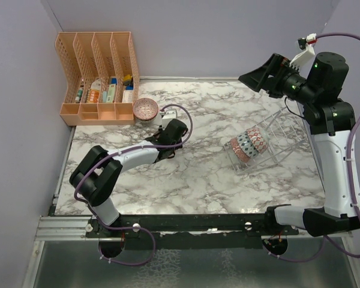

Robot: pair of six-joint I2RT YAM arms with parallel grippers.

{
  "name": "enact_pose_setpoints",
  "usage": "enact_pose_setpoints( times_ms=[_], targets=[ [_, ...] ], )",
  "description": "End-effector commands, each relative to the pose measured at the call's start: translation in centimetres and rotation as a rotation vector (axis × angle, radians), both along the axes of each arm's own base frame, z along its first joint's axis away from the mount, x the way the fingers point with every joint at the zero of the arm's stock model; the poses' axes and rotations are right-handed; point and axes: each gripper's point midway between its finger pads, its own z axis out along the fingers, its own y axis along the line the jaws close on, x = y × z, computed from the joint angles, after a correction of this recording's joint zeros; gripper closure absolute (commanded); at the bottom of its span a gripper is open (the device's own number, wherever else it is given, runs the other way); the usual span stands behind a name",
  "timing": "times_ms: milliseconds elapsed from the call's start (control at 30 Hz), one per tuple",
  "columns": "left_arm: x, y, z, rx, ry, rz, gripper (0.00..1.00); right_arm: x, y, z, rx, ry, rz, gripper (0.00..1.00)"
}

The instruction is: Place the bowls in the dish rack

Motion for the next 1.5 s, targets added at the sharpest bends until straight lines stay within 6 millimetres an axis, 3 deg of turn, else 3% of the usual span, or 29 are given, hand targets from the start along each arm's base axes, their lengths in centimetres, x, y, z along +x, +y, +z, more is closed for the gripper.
enact_pose_setpoints(
  times_ms=[0, 300, 400, 467, 600, 733, 933, 1033, 1167, 1433, 1467],
  targets=[
    [1.2, -0.2, 0.3, 0.009, -0.041, -0.012, 0.67, 0.2, 0.2, 0.4, -0.013, -0.029, 0.014, 0.01],
    [1.4, -0.2, 0.2, 0.026, -0.046, -0.040, 1.00, 0.2, 0.2, 0.4, -0.014, -0.027, 0.017, 0.01],
    [1.1, -0.4, 0.3, 0.021, -0.046, -0.070, 1.00, 0.1, 0.2, 0.6, -0.015, -0.033, 0.013, 0.01],
    [1.0, -0.7, 1.4, 0.002, -0.062, -0.099, 1.00, 0.0, 0.0, 0.7, -0.020, -0.037, 0.007, 0.01],
    [0.8, -2.0, 6.0, -0.088, -0.117, -0.153, 1.00, -0.2, -0.2, 0.7, -0.029, -0.038, -0.005, 0.01],
    [0.5, -4.2, 13.3, -0.285, -0.184, -0.187, 1.00, -0.3, -0.4, 1.2, -0.027, -0.049, -0.016, 0.01],
    [-1.2, -9.2, 25.8, -0.861, -0.241, -0.248, 1.00, 0.0, -0.6, 3.7, -0.012, -0.103, -0.035, 0.01],
    [-1.7, -11.0, 30.2, -1.117, -0.242, -0.278, 1.00, 0.3, -0.7, 5.3, -0.001, -0.134, -0.046, 0.01],
    [-2.1, -13.6, 33.4, -1.365, -0.206, -0.326, 1.00, 0.2, -0.4, 7.4, 0.032, -0.174, -0.041, 0.01],
    [-2.9, -21.0, 34.2, -1.677, -0.051, -0.413, 1.00, 0.1, -0.7, 9.0, 0.061, -0.205, -0.061, 0.01],
    [-3.2, -21.8, 35.0, -1.708, -0.044, -0.435, 1.00, 0.0, -0.8, 9.0, 0.058, -0.206, -0.068, 0.01]
  ],
)
